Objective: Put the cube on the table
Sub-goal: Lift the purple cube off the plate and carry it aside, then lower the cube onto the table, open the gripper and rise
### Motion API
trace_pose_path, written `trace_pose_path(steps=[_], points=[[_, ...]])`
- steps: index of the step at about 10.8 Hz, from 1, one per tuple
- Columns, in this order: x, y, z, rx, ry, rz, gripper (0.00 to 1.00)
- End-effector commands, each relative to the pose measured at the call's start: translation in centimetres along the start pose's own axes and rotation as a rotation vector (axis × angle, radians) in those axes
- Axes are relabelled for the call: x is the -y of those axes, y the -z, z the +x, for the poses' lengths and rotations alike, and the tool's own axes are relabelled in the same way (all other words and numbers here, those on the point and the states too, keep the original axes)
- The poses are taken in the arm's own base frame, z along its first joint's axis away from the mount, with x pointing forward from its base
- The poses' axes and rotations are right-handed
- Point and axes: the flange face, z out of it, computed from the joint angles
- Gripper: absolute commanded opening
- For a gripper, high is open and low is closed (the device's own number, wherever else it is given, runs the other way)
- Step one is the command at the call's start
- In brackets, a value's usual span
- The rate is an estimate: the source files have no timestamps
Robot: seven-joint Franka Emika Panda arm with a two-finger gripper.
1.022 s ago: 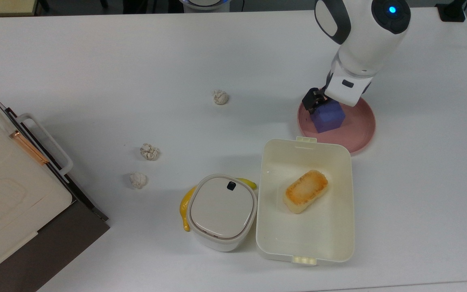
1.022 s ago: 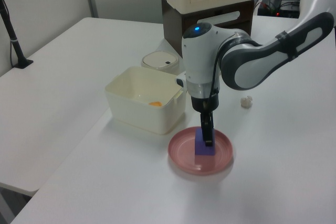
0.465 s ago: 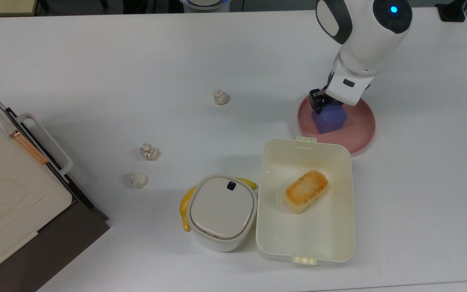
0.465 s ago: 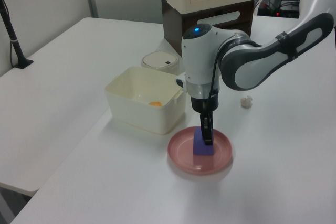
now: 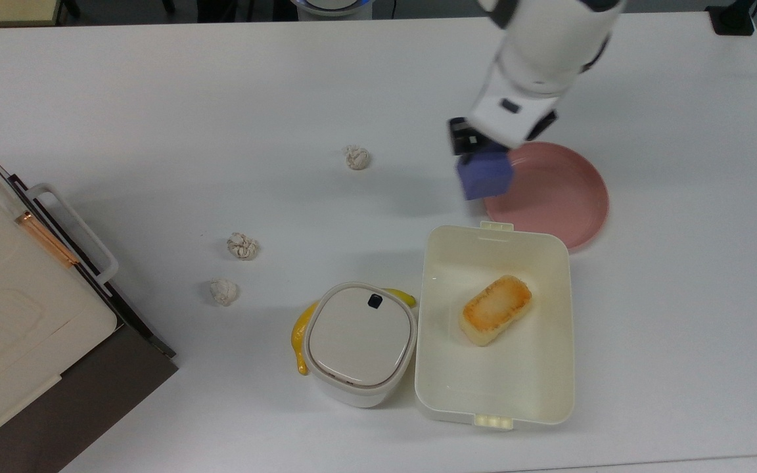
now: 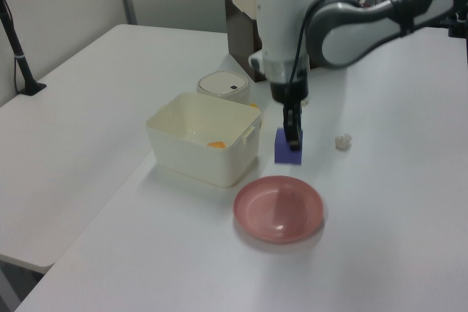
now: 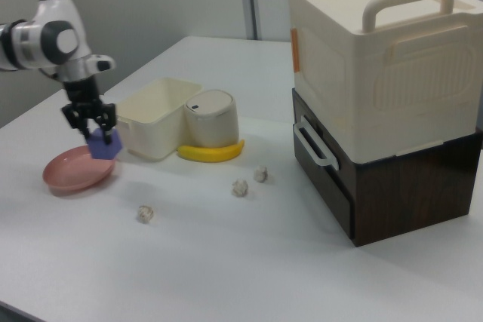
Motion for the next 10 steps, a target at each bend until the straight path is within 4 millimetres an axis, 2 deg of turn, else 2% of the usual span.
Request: trace_pose_path(steps=[1, 2, 3, 4, 6, 7, 8, 9, 10], points=[[-10.4, -1.8, -0.6, 0.076, -0.033, -0.016, 0.05], [-12.8, -2.3, -0.7, 0.083, -0.061, -0.017, 0.17], [-14.1, -2.4, -0.9, 0.088, -0.078, -0.018, 0.72], [-15.3, -2.4, -1.2, 0.091, -0.106, -0.014, 1.00], [-18.4, -0.8, -1.9, 0.066, -0.152, -0.001, 1.00], [-20.2, 1.1, -2.8, 0.034, -0.175, 0.013, 1.00], [-23.3, 3.9, -4.7, -0.011, -0.214, 0.036, 1.00], [-25.2, 6.9, -6.6, -0.062, -0.242, 0.058, 1.00], [-27.1, 8.8, -8.5, -0.074, -0.282, 0.076, 1.00]])
